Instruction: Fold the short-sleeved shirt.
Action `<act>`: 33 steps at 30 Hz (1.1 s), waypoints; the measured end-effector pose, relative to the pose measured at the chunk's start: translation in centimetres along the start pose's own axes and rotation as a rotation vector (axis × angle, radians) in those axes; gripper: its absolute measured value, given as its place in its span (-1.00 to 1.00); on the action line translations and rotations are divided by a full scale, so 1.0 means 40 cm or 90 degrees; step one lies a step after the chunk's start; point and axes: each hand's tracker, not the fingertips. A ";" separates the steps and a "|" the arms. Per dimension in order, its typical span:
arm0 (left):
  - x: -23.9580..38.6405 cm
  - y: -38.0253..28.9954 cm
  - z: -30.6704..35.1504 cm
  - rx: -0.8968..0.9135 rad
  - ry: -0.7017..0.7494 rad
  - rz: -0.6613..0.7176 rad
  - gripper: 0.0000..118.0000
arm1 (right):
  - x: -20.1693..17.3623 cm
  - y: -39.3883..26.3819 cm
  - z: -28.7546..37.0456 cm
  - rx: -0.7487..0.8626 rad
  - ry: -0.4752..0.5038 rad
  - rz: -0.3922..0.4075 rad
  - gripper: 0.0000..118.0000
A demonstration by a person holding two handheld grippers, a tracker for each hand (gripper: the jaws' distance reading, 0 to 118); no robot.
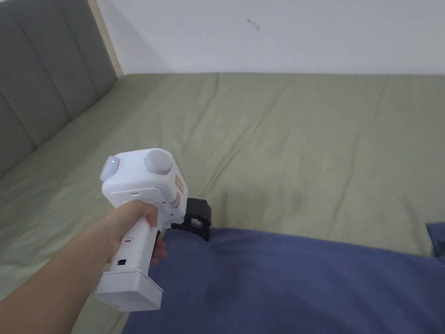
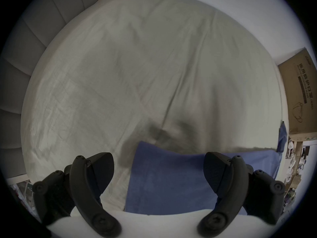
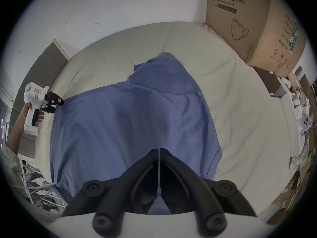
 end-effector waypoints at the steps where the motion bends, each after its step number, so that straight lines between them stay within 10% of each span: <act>1: -0.001 -0.012 0.003 0.006 -0.007 0.011 0.58 | 0.003 -0.001 -0.001 0.001 -0.001 -0.002 -0.98; 5: 0.019 -0.032 0.061 0.043 0.009 -0.001 -0.97 | 0.017 0.000 0.006 0.015 -0.003 -0.009 -0.98; 15: 0.062 -0.030 0.022 0.017 0.035 0.015 -0.97 | 0.110 0.145 -0.059 0.046 -0.016 -0.040 -0.96; 16: 0.061 -0.031 0.021 0.016 0.034 0.016 -0.97 | 0.128 0.177 -0.076 0.029 -0.013 -0.049 -0.78; 18: 0.045 -0.016 0.007 0.016 0.027 0.020 -0.97 | 0.159 0.228 -0.124 -0.019 -0.007 -0.069 0.67; 19: 0.041 -0.013 0.006 0.016 0.024 0.021 -0.97 | 0.182 0.250 -0.153 -0.032 0.001 -0.067 1.00; 33: 0.042 -0.014 -0.013 0.021 0.023 0.010 -0.97 | 0.115 0.306 -0.398 -0.085 -0.025 -0.045 0.98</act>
